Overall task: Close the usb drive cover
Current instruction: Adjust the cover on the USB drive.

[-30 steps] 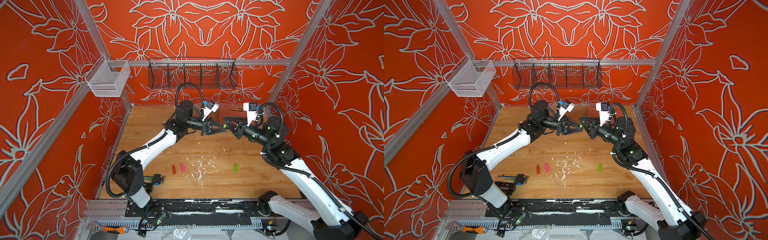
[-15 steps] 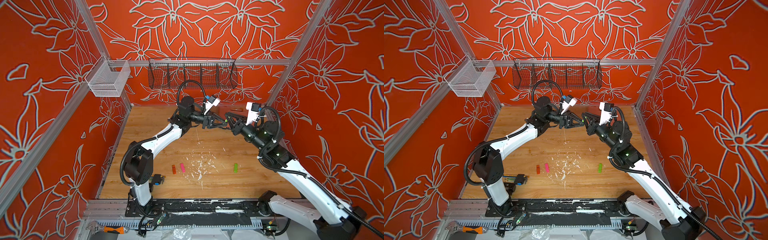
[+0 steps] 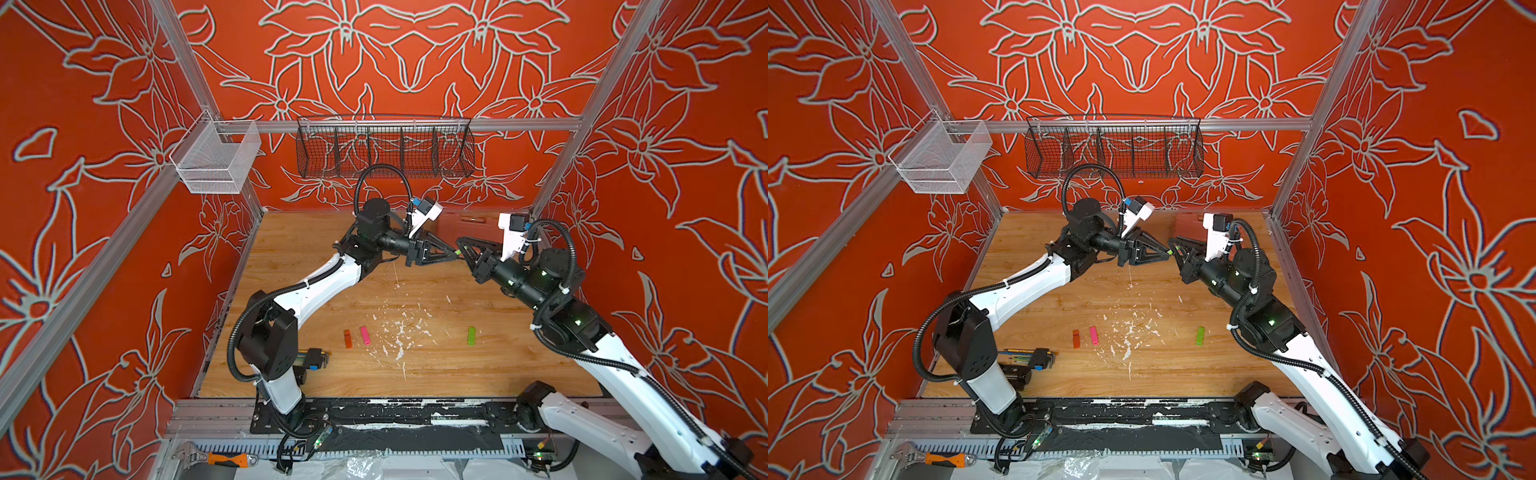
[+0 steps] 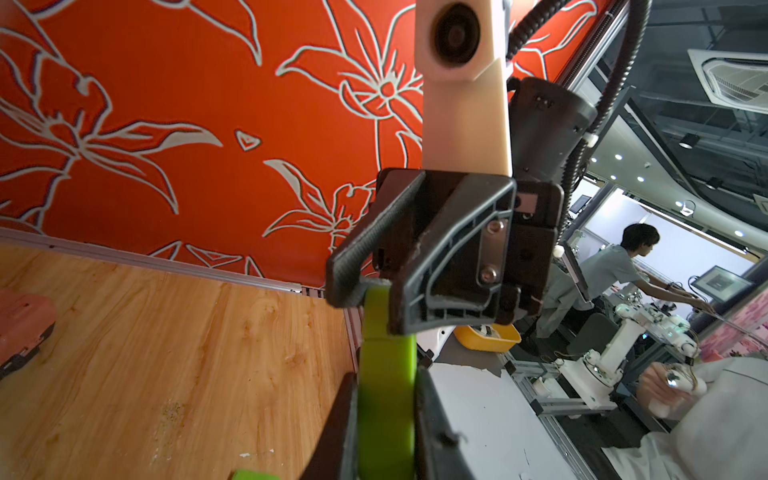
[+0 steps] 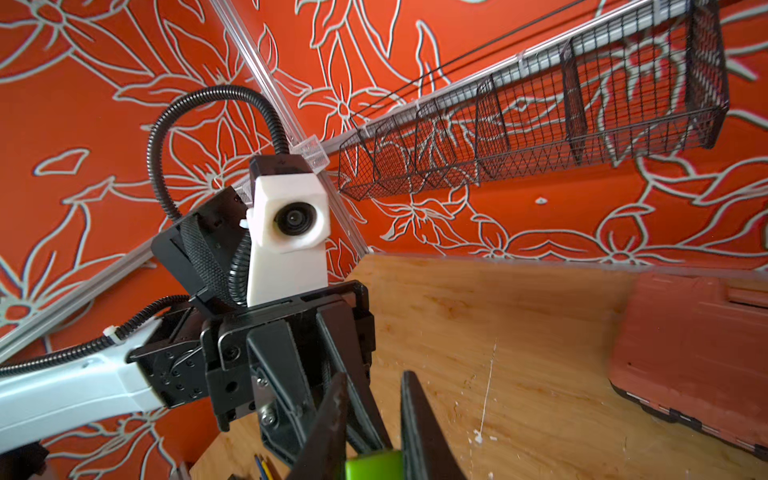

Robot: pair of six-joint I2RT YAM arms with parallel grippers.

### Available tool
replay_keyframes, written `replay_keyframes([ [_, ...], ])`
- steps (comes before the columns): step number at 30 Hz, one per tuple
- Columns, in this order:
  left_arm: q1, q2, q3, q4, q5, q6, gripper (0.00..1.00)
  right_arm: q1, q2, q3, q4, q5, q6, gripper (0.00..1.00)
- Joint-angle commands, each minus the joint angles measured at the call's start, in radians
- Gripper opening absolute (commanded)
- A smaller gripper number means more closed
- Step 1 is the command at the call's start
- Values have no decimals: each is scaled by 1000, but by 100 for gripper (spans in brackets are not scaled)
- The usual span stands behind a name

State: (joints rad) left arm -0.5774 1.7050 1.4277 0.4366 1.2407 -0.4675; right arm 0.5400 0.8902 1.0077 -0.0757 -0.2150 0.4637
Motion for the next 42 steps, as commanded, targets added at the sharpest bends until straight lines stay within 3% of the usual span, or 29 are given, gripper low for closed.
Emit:
replay_keyframes([
  [1, -48, -57, -52, 92, -116, -52, 0, -10, 60, 5, -190, -111, -66, 19],
  [3, -52, -55, -107, 217, -127, -142, 0, -13, 82, 15, -168, -138, -70, 32],
  [6, -53, -43, -127, 257, -138, -190, 0, -15, 83, 12, -135, -142, -63, 43],
  [11, -53, -35, -142, 258, -136, -208, 0, -45, 2, 22, -168, -80, -76, 51],
  [19, -53, -46, -161, 244, -139, -203, 0, -191, -138, -91, -90, -187, 30, 50],
  [25, -53, -50, -158, 238, -134, -205, 0, -198, -178, -180, 67, -313, 76, 46],
  [31, -53, -47, -159, 232, -129, -203, 0, -199, -208, -209, 139, -330, 85, 46],
  [42, -53, -54, -163, 238, -127, -205, 0, -212, -129, -203, 248, -364, 110, 41],
])
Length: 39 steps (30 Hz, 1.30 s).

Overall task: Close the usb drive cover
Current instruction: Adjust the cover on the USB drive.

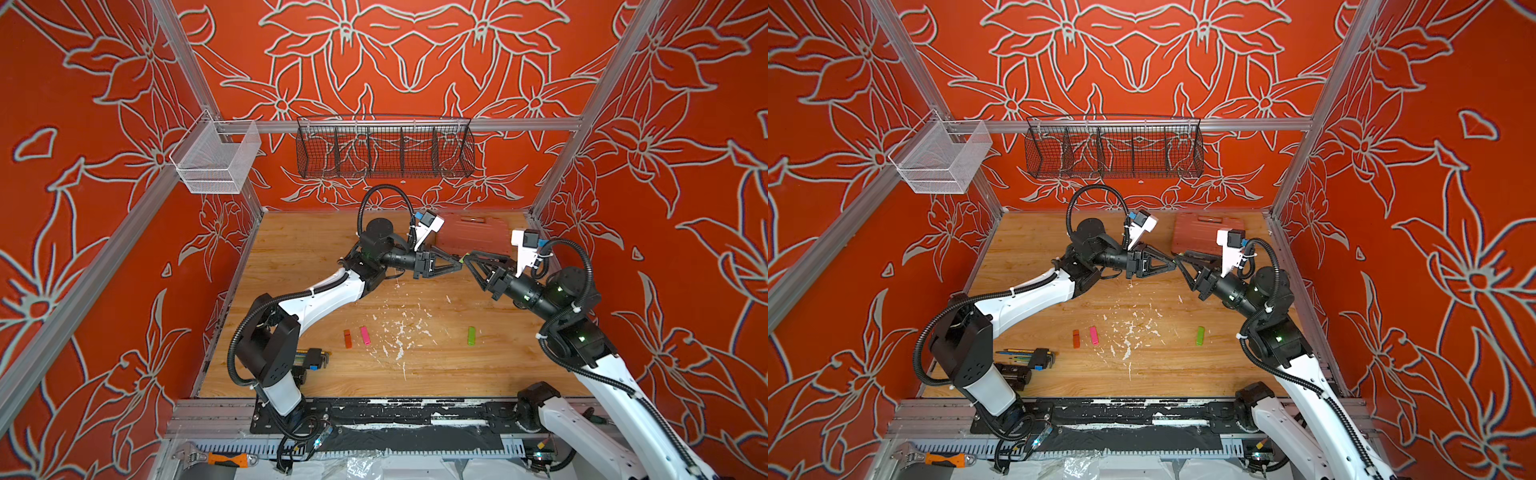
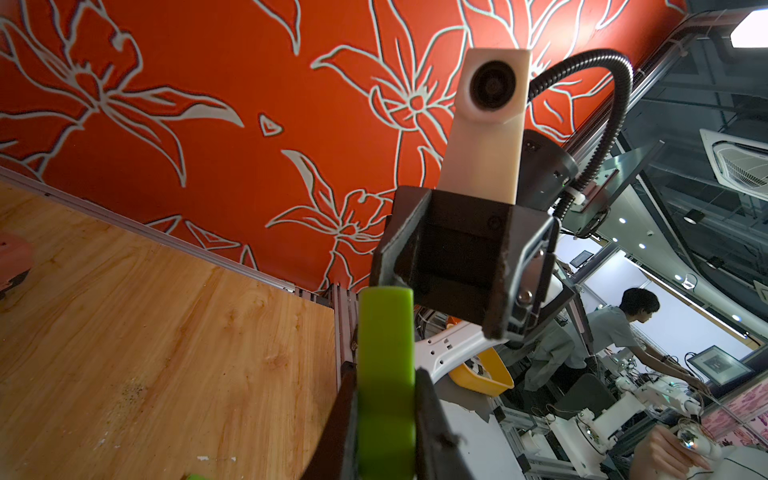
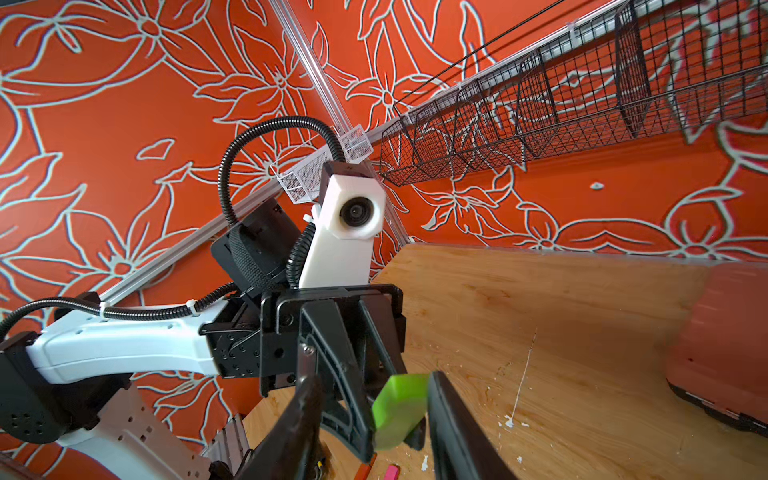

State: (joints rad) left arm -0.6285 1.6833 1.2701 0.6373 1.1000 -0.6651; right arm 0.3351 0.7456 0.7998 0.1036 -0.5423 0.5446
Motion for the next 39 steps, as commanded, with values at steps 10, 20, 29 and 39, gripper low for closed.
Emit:
replay_keyframes([
  [10, -3, -36, -9, 46, 15, -8, 0, -9, 50, 13, 105, -85, 50, 28],
  [20, -4, -34, -6, 54, 22, -4, 0, -10, 77, 22, 127, -121, 71, 20],
  [29, -4, -8, 77, 89, 10, 13, 0, -9, 97, -1, 73, -141, 112, 1],
  [39, 1, 105, 275, 235, 6, -58, 0, 24, 118, -92, -9, -134, 164, 0],
])
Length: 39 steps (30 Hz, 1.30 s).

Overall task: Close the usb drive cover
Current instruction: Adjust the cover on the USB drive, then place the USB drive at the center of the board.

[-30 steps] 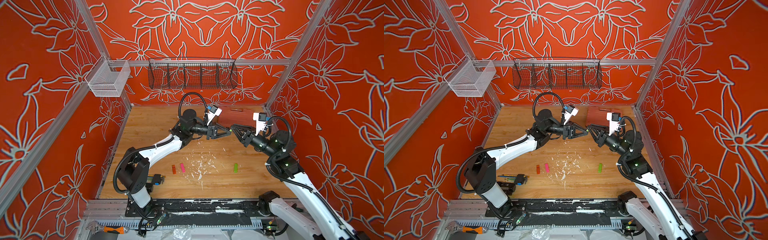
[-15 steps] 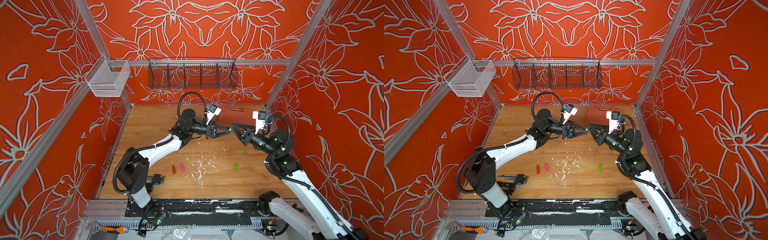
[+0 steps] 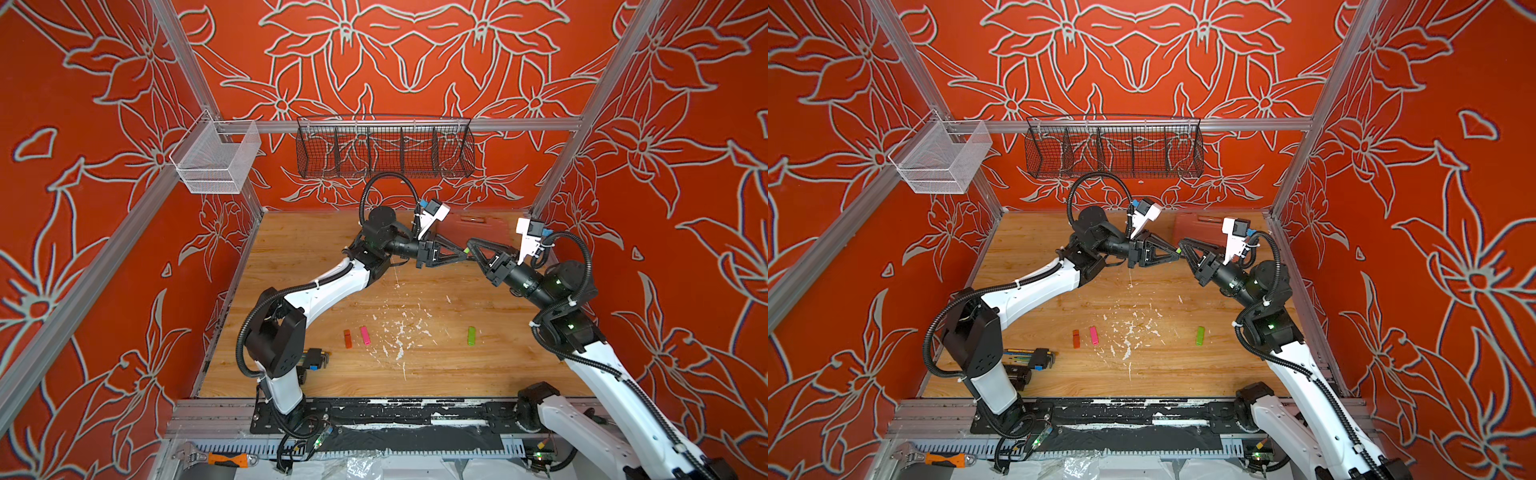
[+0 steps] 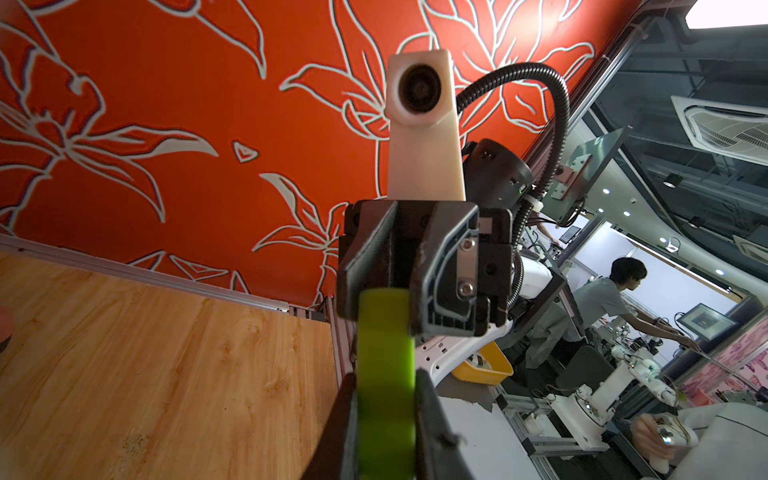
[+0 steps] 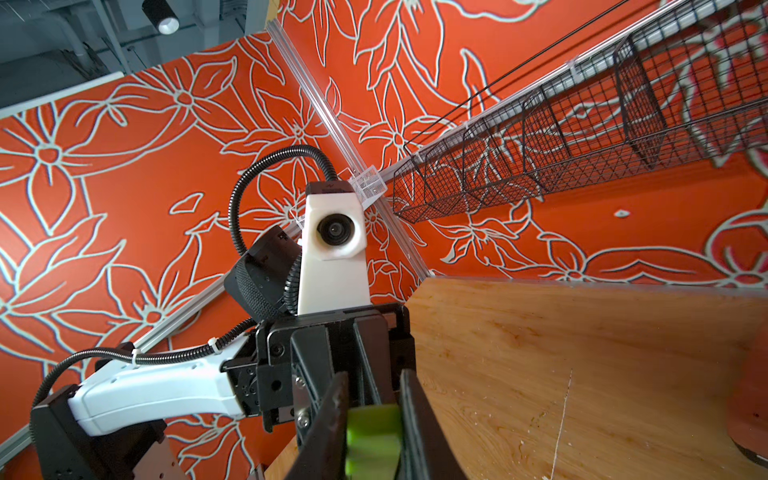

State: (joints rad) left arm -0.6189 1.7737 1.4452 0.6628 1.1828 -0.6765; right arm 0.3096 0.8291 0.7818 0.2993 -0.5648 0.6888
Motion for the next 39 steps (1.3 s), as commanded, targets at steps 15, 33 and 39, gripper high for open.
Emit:
replay_keyframes([
  [15, -12, -112, -145, -400, -231, 231, 0, -17, -22, 188, -478, 106, -184, 60],
  [33, -184, -236, -598, -864, -1082, 155, 0, -36, -168, -16, -668, 270, -245, 64],
  [39, -244, -168, -568, -953, -1192, 155, 1, -36, -186, -93, -710, 392, -243, 65],
])
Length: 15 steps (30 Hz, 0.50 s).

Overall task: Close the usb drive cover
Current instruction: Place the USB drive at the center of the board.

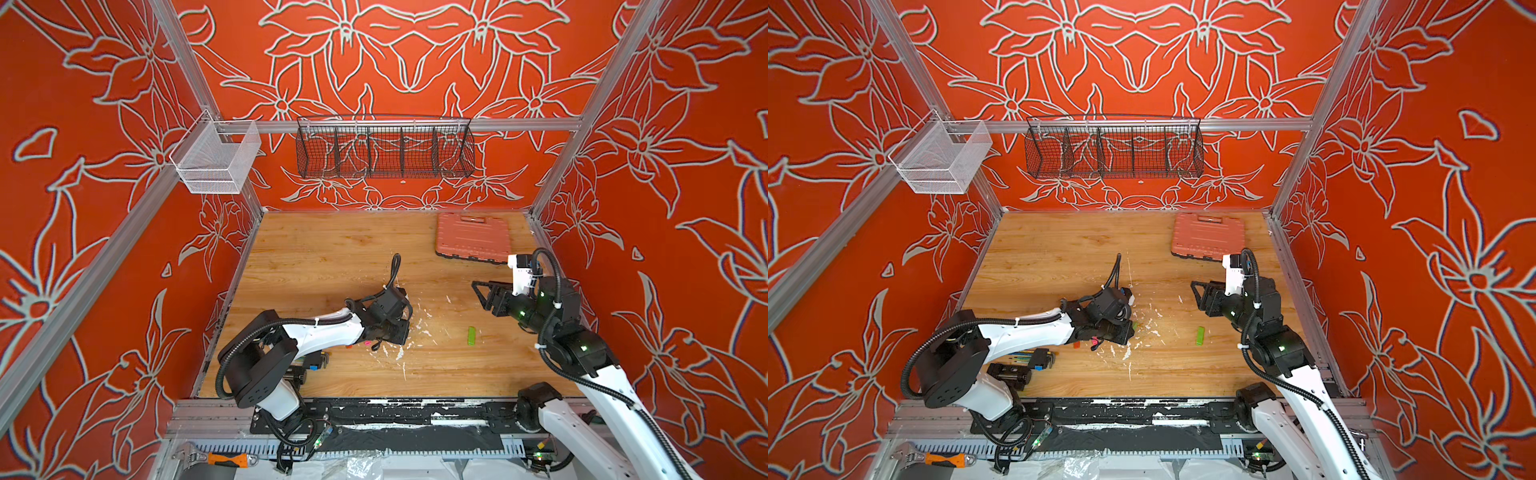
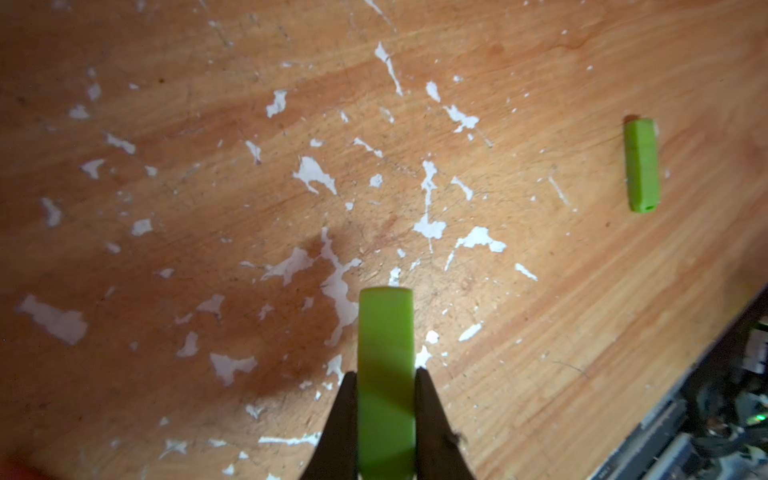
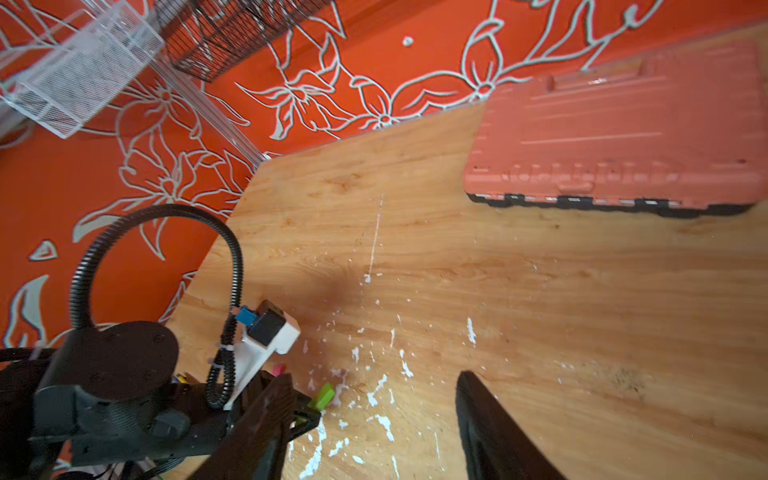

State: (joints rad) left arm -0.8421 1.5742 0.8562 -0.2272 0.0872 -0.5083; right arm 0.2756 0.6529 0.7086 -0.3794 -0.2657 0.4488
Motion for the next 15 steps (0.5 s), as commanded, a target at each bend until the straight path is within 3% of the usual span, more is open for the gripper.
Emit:
replay_keyframes([
  [1, -27, 41, 22, -64, -107, -16, 4, -2, -12, -26, -33, 111, -9, 65],
  [3, -33, 51, 18, -58, -113, -20, 17, -3, -8, -35, -27, 133, -18, 65],
  [7, -34, 59, 19, -81, -142, -30, 23, -2, 15, -34, -19, 163, -32, 65],
  [15, -34, 33, 29, -115, -193, -35, 78, -3, 54, -20, 4, 227, -59, 66],
])
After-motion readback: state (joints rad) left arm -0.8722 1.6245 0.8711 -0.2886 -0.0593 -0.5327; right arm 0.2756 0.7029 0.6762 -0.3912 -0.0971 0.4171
